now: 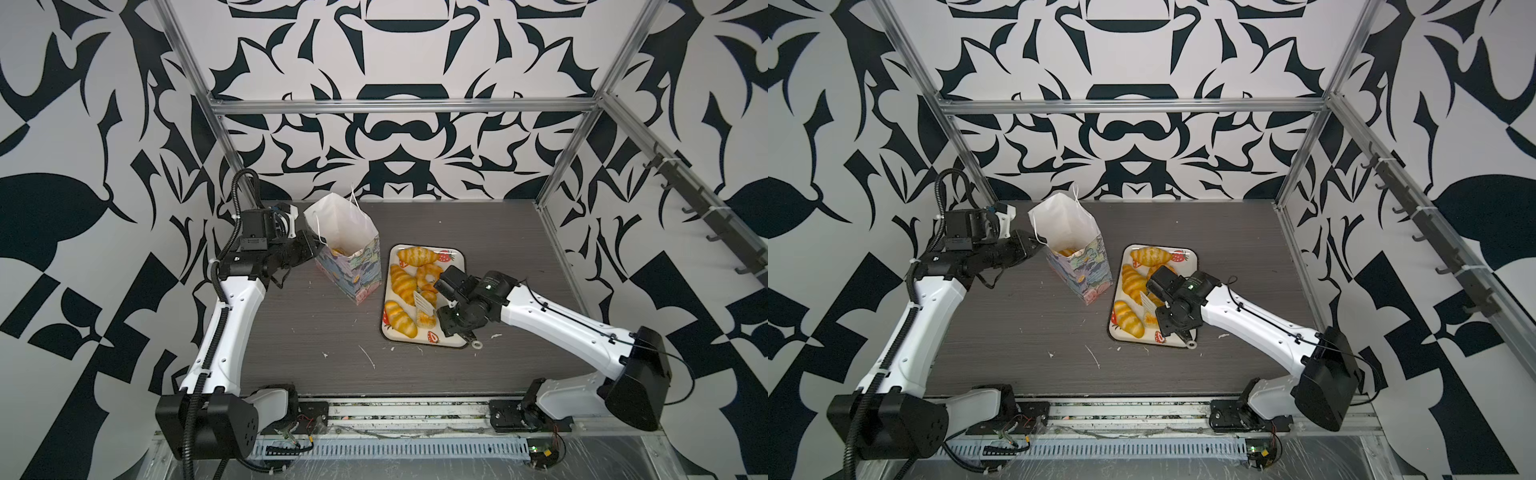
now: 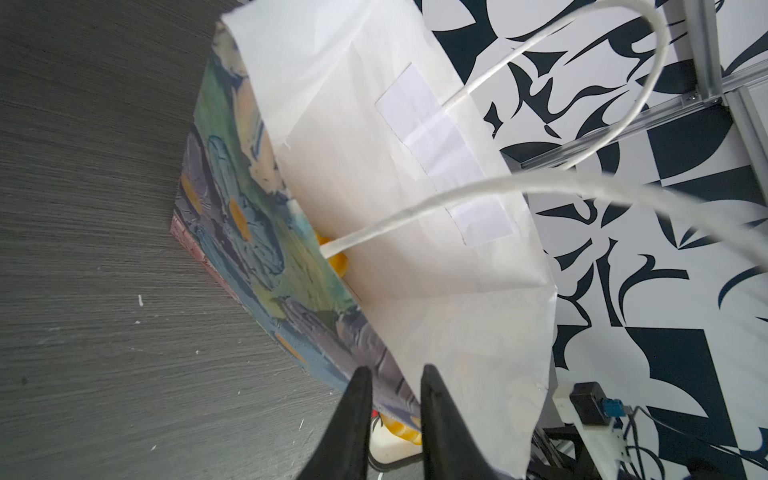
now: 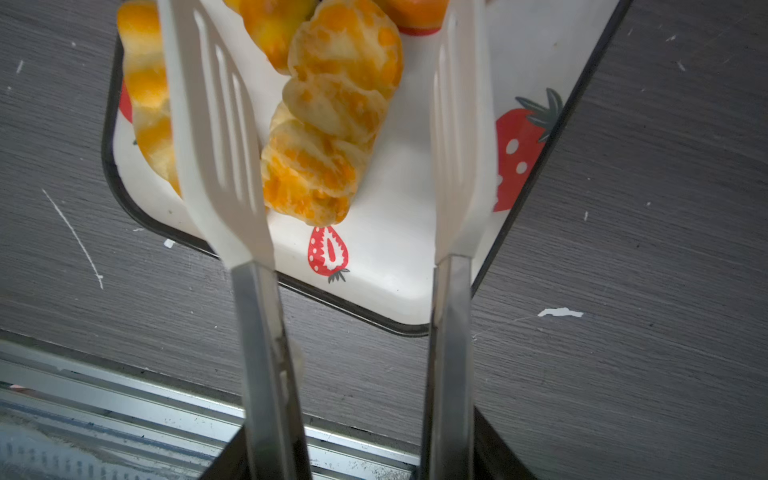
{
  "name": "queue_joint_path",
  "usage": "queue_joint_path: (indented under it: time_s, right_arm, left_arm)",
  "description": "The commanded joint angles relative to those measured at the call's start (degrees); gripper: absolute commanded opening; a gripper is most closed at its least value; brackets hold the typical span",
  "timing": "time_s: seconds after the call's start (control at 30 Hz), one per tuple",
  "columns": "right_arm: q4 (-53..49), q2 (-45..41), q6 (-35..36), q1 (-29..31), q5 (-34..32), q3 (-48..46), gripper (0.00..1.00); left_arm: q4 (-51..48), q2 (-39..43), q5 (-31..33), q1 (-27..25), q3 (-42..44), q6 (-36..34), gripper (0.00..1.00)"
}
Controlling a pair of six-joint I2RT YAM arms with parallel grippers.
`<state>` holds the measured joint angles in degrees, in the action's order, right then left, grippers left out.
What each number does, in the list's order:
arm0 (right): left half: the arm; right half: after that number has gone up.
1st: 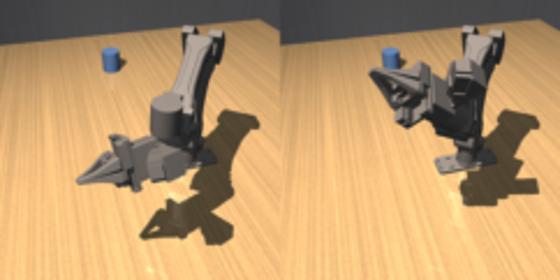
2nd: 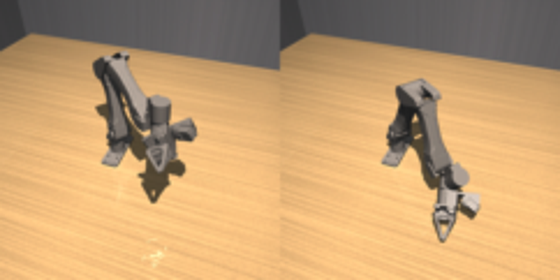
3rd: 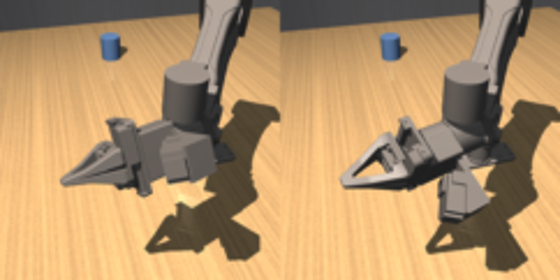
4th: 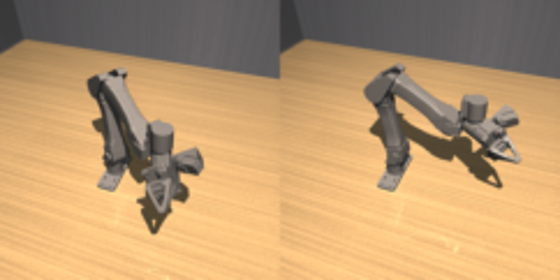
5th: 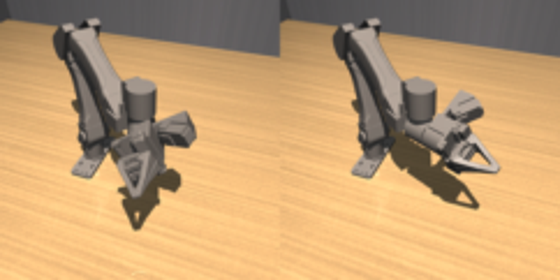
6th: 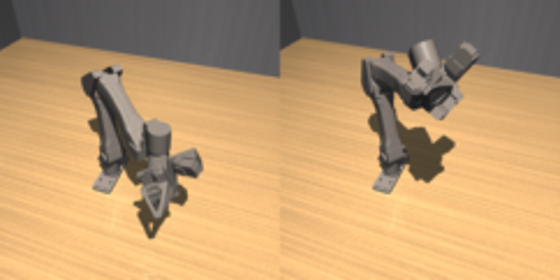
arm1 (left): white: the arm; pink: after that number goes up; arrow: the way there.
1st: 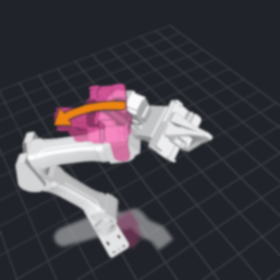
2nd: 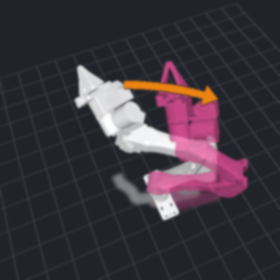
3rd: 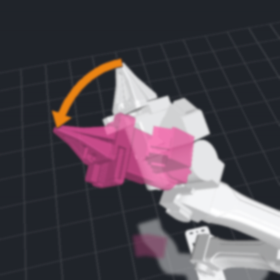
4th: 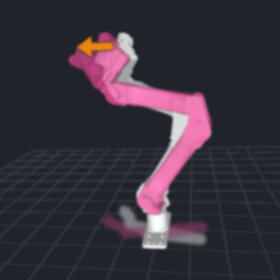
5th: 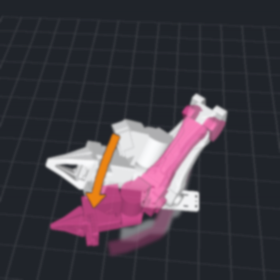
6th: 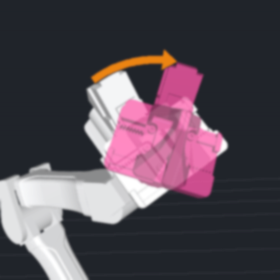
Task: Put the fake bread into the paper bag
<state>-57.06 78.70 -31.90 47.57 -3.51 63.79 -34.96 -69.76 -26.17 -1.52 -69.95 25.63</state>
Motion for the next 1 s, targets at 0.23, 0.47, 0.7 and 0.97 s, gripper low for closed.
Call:
queue_joint_path:
  time_s: [0.23, 0.47, 0.7, 0.97]
  right_arm:
    - [3.42, 0.73, -1.85, -0.20, 1.68, -1.10, 0.60]
    - [4.44, 1.35, -2.29, -0.20, 1.93, -1.81, 0.61]
    - [5.24, 2.27, -2.38, -0.20, 2.39, -1.92, 0.60]
    - [6.17, 3.76, -2.73, -0.20, 2.94, -1.66, 0.60]
  left_arm:
    - [0.03, -0.12, -0.32, -0.10, 0.08, -0.35, 0.25]
    - [0.25, -0.24, -0.33, -0.14, 0.26, -0.37, 0.25]
    - [0.42, -0.55, -0.33, -0.15, 0.43, -0.37, 0.25]
    - [0.58, -0.73, -0.31, -0.15, 0.42, -0.31, 0.25]
